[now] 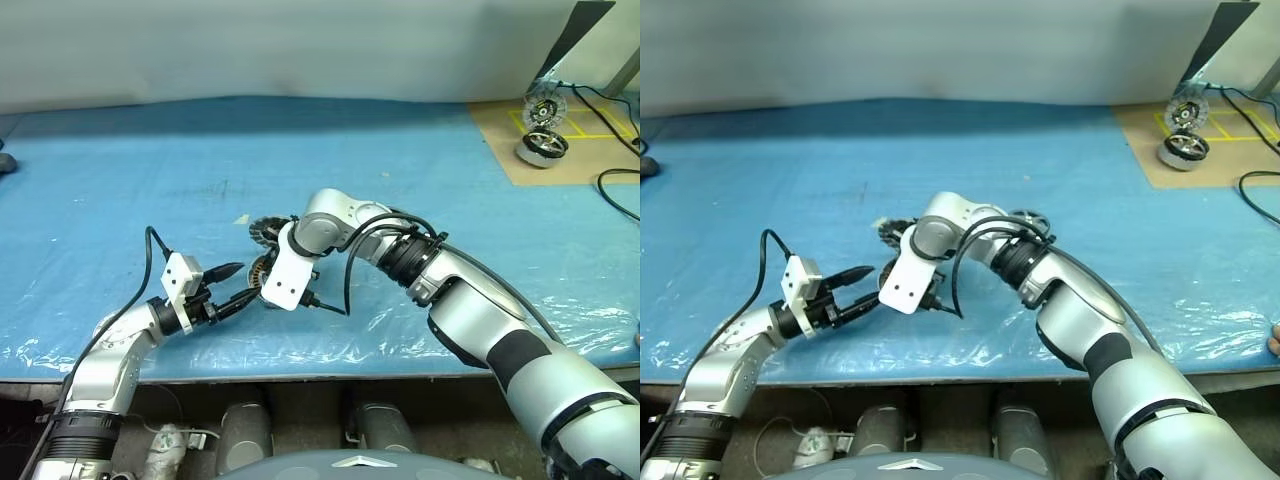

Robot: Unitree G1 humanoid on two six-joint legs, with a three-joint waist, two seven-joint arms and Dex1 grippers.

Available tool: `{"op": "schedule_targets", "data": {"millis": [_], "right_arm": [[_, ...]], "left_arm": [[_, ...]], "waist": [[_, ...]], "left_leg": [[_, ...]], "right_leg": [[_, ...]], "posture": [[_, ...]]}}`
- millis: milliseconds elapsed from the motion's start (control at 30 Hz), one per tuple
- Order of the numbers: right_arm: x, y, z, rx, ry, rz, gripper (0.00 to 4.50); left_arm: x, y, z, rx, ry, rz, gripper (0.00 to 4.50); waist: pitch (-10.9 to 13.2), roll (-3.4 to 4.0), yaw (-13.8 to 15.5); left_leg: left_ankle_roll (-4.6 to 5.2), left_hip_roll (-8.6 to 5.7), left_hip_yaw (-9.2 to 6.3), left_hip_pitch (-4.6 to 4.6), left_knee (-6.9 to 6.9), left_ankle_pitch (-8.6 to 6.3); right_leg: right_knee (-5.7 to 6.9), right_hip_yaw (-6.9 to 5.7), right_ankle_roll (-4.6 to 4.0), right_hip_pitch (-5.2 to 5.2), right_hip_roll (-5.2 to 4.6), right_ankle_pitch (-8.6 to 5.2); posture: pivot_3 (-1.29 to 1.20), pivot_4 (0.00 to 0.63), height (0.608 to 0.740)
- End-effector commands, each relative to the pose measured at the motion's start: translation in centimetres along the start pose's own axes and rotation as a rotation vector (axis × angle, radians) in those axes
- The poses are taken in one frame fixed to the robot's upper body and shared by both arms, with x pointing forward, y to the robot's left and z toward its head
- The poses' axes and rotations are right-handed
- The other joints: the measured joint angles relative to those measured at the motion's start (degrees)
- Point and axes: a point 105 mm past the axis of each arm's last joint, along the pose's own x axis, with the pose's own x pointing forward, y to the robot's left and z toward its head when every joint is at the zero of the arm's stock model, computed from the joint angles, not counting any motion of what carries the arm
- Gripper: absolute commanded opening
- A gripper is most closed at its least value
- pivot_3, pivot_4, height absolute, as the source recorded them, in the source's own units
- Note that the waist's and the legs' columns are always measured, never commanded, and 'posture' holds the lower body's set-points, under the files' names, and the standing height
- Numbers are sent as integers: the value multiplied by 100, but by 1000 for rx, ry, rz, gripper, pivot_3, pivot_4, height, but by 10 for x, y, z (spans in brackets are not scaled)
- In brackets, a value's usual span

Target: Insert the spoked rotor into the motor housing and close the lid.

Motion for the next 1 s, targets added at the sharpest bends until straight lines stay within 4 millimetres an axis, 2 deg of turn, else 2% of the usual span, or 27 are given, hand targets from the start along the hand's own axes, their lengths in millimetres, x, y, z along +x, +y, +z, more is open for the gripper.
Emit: {"op": "schedule_targets", "data": {"millis": [33, 233, 633, 867, 1000], "right_arm": [[8, 11, 1, 30, -12, 50, 1902], [-9, -1, 0, 18, -11, 19, 1902], [-28, -24, 1, -8, 9, -53, 1902], [-34, -17, -2, 13, 15, -52, 1902], [-44, -20, -3, 61, 0, -106, 1902]], "left_arm": [[0, 2, 6, 24, -20, 5, 3395], [3, 2, 6, 22, -22, 0, 3395], [7, 2, 7, 26, -21, -25, 3395], [9, 3, 9, 24, -23, -28, 3395], [9, 2, 10, 23, -24, -32, 3395]], "waist": [[0, 0, 0], [0, 0, 11], [1, 0, 21], [1, 0, 22], [1, 0, 22]], "left_leg": [[0, 0, 0, 2, 0, 0], [0, 0, 0, 2, 1, 0], [0, 0, 0, -8, 1, 0], [0, 0, 0, -11, 2, 0], [0, 0, 0, -11, 2, 0]], "right_leg": [[0, 0, 0, 3, 0, 0], [0, 0, 0, 4, 0, 0], [0, -1, 0, -4, 0, 0], [0, -1, 0, -6, 0, 0], [0, -1, 0, -7, 0, 0]], "posture": [[0, 150, 740], [0, 150, 740], [0, 150, 740], [0, 150, 740], [0, 150, 740]]}}
